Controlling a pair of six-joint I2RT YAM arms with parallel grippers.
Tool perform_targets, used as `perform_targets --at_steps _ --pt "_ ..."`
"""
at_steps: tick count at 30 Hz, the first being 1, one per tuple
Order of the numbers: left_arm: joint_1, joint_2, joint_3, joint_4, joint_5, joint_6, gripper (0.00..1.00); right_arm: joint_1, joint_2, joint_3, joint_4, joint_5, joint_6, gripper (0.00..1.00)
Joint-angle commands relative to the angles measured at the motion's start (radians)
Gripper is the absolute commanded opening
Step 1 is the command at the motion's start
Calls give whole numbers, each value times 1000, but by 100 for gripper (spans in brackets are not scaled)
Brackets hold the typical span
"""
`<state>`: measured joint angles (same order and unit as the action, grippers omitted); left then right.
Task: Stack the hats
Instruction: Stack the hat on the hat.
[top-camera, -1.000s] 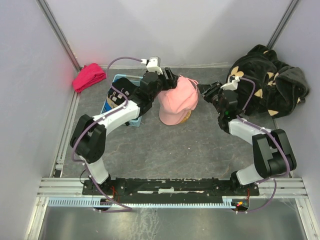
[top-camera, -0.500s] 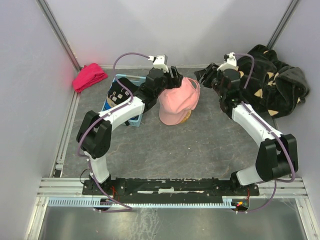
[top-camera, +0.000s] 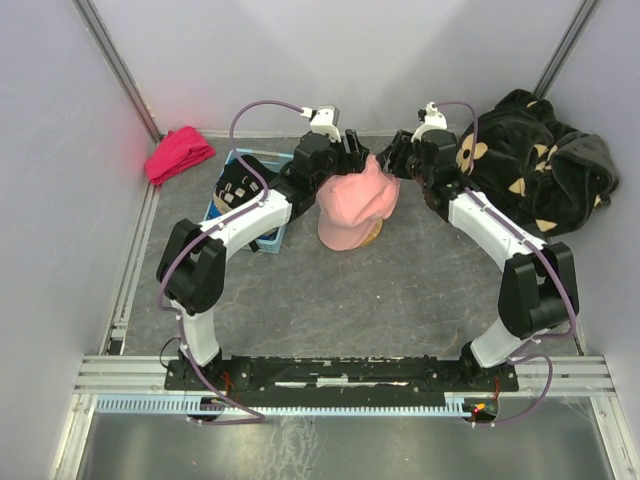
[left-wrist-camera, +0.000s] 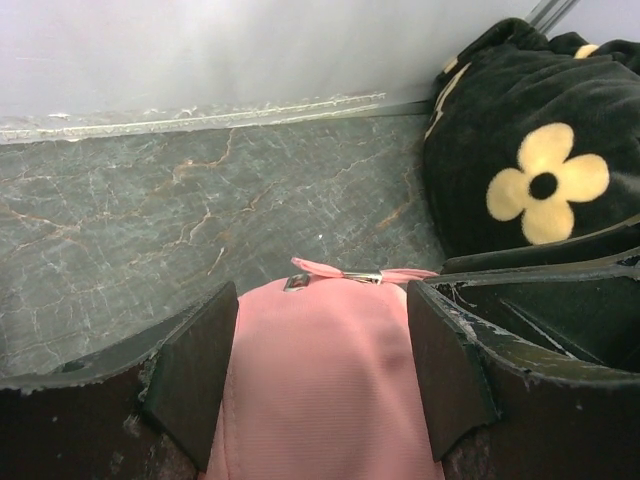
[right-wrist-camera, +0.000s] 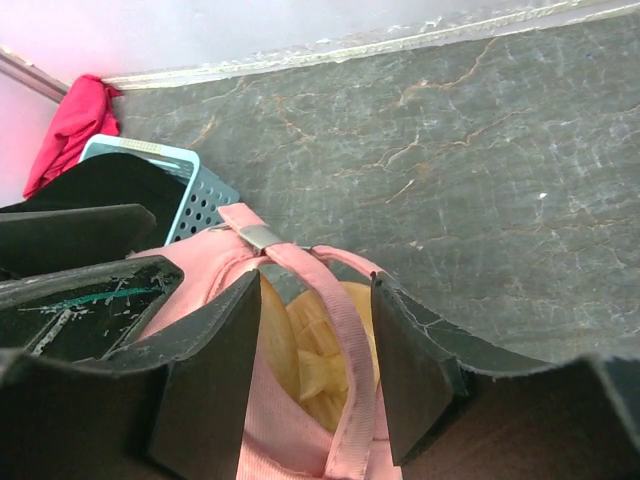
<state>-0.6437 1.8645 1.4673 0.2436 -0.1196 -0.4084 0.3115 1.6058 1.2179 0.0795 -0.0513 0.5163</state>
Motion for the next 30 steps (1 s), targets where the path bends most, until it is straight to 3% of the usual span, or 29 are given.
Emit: perform_targets --at_steps 1,8,20,30 --pt "-8 32 51 14 28 45 75 8 38 52 -74 60 -72 55" --pt "-8 33 47 19 7 50 75 7 89 82 -111 93 -100 52" --pt "-7 -128 -135 152 -163 18 78 8 115 52 -110 88 -78 28" --pt "-7 -264 -310 246 -274 -15 79 7 141 19 -100 95 -41 16"
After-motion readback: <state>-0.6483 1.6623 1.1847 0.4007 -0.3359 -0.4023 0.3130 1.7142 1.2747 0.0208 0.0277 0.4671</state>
